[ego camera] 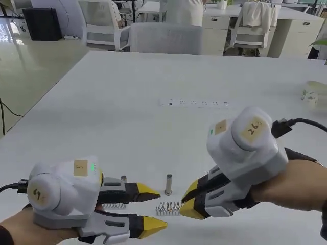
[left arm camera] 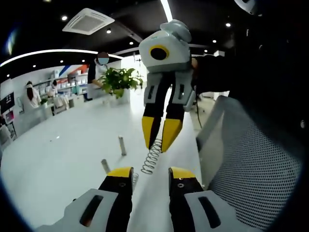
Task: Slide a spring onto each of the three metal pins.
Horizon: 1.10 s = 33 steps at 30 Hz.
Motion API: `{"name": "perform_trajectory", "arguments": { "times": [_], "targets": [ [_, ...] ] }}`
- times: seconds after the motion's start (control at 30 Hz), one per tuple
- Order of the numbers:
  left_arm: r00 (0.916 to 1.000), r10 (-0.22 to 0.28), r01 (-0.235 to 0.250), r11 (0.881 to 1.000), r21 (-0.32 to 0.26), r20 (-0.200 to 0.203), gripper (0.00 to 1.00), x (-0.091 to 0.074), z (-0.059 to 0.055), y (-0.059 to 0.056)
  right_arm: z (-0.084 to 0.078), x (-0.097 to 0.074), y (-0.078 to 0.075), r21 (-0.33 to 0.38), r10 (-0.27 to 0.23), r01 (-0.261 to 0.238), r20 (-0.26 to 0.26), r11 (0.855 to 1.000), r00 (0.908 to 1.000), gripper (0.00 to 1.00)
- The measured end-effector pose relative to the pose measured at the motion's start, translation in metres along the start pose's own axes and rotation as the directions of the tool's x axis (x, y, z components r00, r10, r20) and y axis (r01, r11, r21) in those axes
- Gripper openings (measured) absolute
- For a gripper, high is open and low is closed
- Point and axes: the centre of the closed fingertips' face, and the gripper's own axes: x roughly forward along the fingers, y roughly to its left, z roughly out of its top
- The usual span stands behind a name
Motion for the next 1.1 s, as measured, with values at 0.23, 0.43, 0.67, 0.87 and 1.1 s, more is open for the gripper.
{"name": "perform_trajectory", "arguments": {
  "times": [0.23, 0.43, 0.67, 0.87, 1.1],
  "targets": [
    [0.9994, -0.030, 0.030, 0.999, 0.034, -0.015, 0.13, 0.005, -0.002, -0.008, -0.002, 0.002, 0.007, 0.009, 0.025, -0.025, -0.021, 1.000, 0.9995, 0.08],
    [0.9980, -0.044, 0.048, 0.994, 0.097, -0.045, 0.08, 0.007, -0.007, -0.014, -0.003, 0.004, 0.012, 0.036, 0.042, -0.040, -0.041, 0.999, 0.9983, 0.08],
    [0.9975, -0.037, 0.045, 0.990, 0.133, -0.061, 0.03, 0.007, -0.009, -0.013, -0.001, 0.004, 0.015, 0.056, 0.043, -0.041, -0.041, 0.998, 0.9982, 0.08],
    [0.9977, -0.036, 0.044, 0.991, 0.129, -0.057, 0.03, 0.007, -0.009, -0.014, 0.005, 0.001, 0.016, 0.041, 0.027, -0.026, -0.017, 0.999, 0.9995, 0.08],
    [0.9989, -0.029, 0.033, 0.993, 0.111, -0.036, 0.02, 0.006, -0.006, -0.012, 0.013, -0.001, 0.014, 0.018, 0.020, -0.021, 0.052, 1.000, 0.9984, 0.10]
  ]
}}
